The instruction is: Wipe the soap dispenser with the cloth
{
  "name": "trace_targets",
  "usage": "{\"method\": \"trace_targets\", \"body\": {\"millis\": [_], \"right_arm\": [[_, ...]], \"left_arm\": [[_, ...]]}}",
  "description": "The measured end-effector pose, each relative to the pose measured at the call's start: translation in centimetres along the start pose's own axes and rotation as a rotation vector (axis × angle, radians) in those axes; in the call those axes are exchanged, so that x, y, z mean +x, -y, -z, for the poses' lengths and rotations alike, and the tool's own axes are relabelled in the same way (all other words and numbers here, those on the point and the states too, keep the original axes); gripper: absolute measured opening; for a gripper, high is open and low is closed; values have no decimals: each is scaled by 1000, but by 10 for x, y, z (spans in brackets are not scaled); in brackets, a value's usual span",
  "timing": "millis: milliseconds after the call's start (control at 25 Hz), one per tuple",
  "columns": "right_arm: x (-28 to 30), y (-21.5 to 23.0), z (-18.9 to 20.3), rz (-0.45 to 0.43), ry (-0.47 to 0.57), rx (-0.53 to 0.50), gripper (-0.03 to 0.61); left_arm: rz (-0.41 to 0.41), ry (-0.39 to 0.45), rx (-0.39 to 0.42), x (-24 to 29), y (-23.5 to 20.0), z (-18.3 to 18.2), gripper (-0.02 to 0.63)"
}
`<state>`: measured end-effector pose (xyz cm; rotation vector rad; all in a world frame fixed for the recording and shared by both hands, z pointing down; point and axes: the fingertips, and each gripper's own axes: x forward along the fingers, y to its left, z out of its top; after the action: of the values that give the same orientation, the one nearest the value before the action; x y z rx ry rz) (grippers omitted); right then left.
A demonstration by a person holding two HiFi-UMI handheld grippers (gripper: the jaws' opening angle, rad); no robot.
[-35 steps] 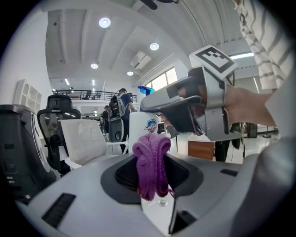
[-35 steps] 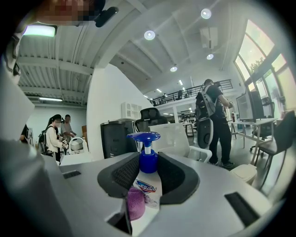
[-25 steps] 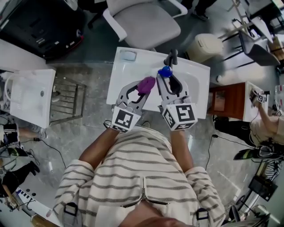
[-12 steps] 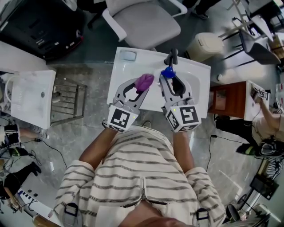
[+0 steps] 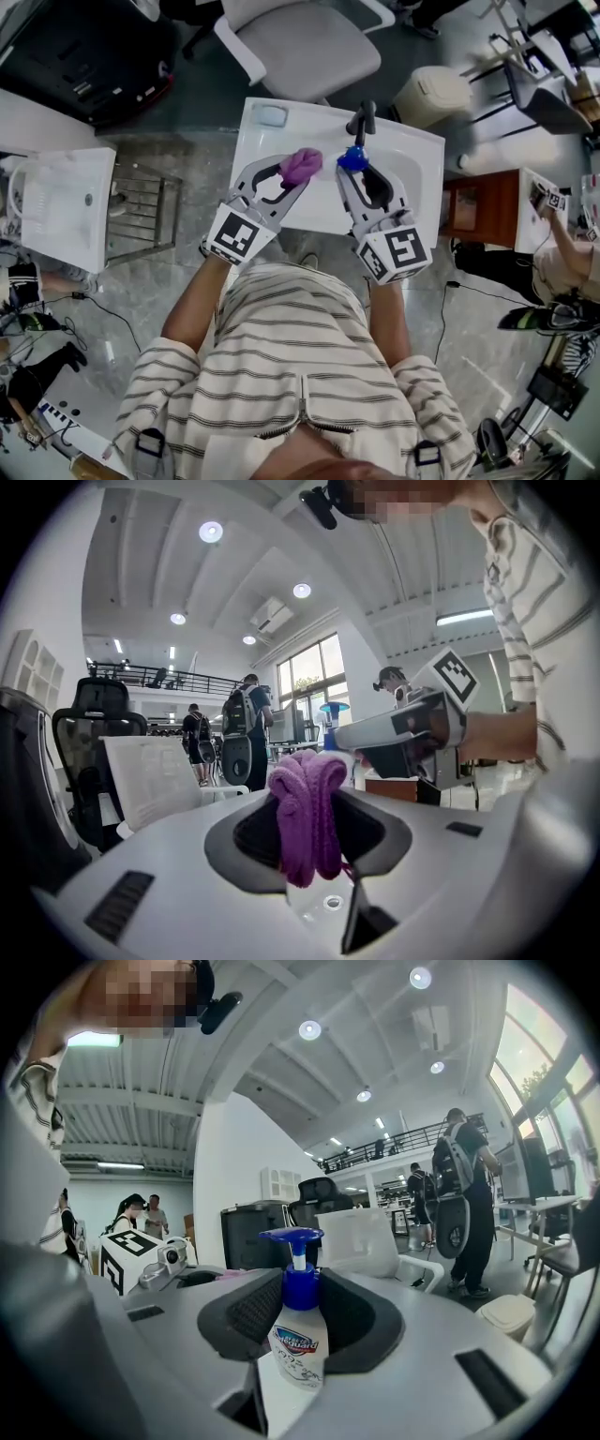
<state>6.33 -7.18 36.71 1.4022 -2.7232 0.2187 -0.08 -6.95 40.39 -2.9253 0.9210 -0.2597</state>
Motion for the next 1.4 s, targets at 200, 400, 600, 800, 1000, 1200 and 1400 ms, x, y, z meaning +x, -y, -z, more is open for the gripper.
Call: {"method": "trace_targets", "body": {"millis": [200, 400, 600, 800, 1000, 1200, 1400], "right_arm": [[2, -8, 5, -46, -13, -13, 133], [0, -15, 8, -101, -24, -14, 133], [-2, -18, 10, -140, -30, -20, 133], [-6, -22, 13, -179, -39, -34, 134], [-10, -30, 9, -240, -30, -33, 135], [-12, -35, 6, -281, -25, -36, 135], [-11, -41, 5, -302, -23, -31, 135]], "left_arm": [[36, -28, 59, 1, -2, 7, 130], [109, -32, 62, 2, 1, 11, 130], [218, -42, 77, 4, 5, 12, 129], [293, -57, 122, 10, 12, 16, 129], [377, -55, 135, 13, 17, 16, 129], [428, -62, 147, 18, 19, 17, 127], [454, -82, 155, 21, 21, 24, 126]]}}
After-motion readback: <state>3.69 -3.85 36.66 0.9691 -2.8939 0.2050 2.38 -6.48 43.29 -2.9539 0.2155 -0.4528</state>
